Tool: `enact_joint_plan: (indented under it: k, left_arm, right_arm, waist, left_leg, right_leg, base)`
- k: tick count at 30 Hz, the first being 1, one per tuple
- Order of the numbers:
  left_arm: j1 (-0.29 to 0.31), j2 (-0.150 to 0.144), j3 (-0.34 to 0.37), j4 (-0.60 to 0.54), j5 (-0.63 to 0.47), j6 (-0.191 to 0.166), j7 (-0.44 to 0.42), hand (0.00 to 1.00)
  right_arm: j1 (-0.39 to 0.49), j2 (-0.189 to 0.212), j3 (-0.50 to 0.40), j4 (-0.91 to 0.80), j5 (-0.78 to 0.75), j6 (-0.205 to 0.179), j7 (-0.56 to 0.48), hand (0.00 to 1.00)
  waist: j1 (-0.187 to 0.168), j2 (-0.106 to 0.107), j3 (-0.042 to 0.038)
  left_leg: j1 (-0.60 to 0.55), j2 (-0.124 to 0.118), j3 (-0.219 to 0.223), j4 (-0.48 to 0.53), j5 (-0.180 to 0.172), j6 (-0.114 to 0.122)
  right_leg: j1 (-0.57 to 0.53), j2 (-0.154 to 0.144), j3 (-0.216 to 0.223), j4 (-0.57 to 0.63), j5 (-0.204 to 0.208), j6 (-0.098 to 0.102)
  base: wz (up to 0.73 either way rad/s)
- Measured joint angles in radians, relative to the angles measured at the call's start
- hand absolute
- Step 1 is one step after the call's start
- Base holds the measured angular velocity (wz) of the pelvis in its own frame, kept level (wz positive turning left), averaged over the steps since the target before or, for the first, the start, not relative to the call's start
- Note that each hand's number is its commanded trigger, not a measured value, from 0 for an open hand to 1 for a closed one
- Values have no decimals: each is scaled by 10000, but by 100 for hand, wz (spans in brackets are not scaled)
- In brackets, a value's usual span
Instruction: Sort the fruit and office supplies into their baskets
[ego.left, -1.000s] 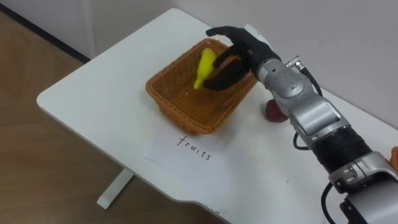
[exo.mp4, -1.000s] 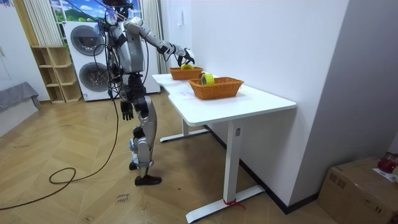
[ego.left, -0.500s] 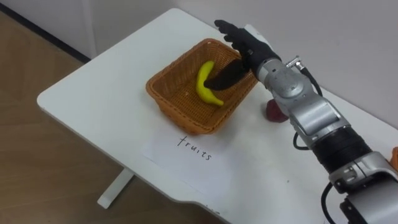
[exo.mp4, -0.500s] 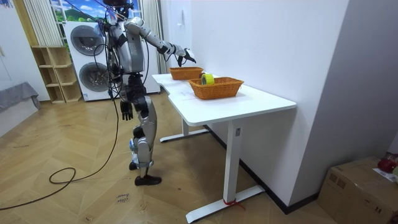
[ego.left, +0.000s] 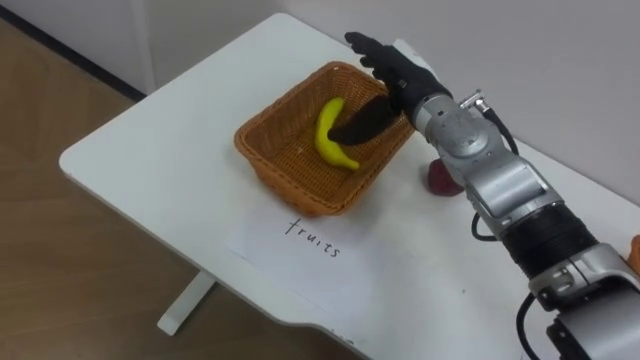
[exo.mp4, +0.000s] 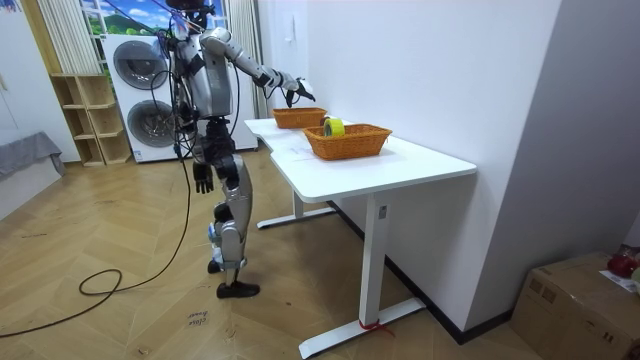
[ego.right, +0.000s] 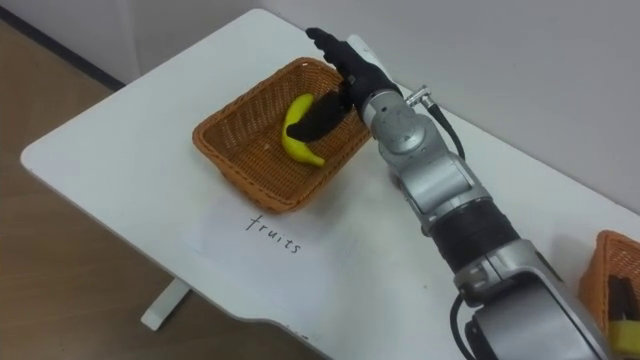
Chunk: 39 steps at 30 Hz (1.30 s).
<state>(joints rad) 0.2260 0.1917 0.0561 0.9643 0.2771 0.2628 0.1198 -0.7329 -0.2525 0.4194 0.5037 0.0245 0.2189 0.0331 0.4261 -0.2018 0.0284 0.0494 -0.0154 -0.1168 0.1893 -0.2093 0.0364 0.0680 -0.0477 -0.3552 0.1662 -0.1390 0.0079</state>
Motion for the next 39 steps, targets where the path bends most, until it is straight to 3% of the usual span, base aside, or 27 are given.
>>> enact_joint_plan:
  k: [9, 15, 17, 19, 21, 30, 34, 39]
  left_arm:
    - [0, -27, -9, -5, 0, -35, 83, 0]
    - [123, -178, 0, -40, 0, -57, 263, 0]
    - [119, -207, 6, -57, 0, -56, 263, 0]
    - [135, -245, 9, -89, 1, -57, 280, 0]
    - [186, -280, 11, -159, 3, -66, 304, 0]
    - [216, -427, -10, -192, -14, -293, 450, 0]
    - [51, -500, -19, 1, -14, -423, 501, 0]
    - [20, -586, -17, -13, -8, -498, 644, 0]
  right_arm:
    - [1, -1, -70, -32, 7, -44, -221, 0]
    - [2, -2, -616, -274, 154, -271, -891, 0]
    - [3, -6, -938, -464, 158, -277, -1197, 0]
    - [4, -7, -1187, -669, 183, -454, -1600, 0]
    - [13, -7, -1317, -821, 235, -520, -1765, 0]
    - [125, -9, -1814, -876, 1031, -896, -2059, 0]
    - [324, -14, -1812, -834, 1521, -1164, -2311, 0]
    - [524, -14, -1813, -837, 1708, -1184, -2379, 0]
  waist:
    - [-113, 4, -14]
    - [-397, 200, -41]
    - [-442, 317, -70]
    - [-535, 495, -182]
    - [-651, 578, -228]
    - [-1242, 694, -196]
    - [-1272, 810, -136]
    - [-1479, 944, -106]
  left_leg:
    - [-17, -21, -6, 89, 0, 0]
    - [-3, -71, -38, 160, -1, 3]
    - [-7, -71, -22, 153, -2, 4]
    - [-4, -103, 10, 121, -1, 3]
    - [45, -104, 37, 142, 4, 0]
    - [166, -18, 81, 103, 8, -3]
    - [246, -5, 213, 88, 9, -2]
    - [207, -11, 193, 82, 8, -1]
  right_leg:
    - [27, -8, -6, 5, 0, 0]
    - [99, -44, 40, -6, 1, 0]
    - [86, -45, 48, -2, 2, -2]
    - [77, -37, 46, 26, 3, -4]
    - [100, -36, 38, 31, 3, -5]
    - [196, -32, 24, 37, 5, -9]
    - [212, -21, 122, 33, 5, -9]
    - [193, -29, 72, 30, 5, -8]
  base:
    - [0]
    - [1]
    - [-4]
    - [-2]
    - [0]
    - [-1]
    - [-7]
    - [1]
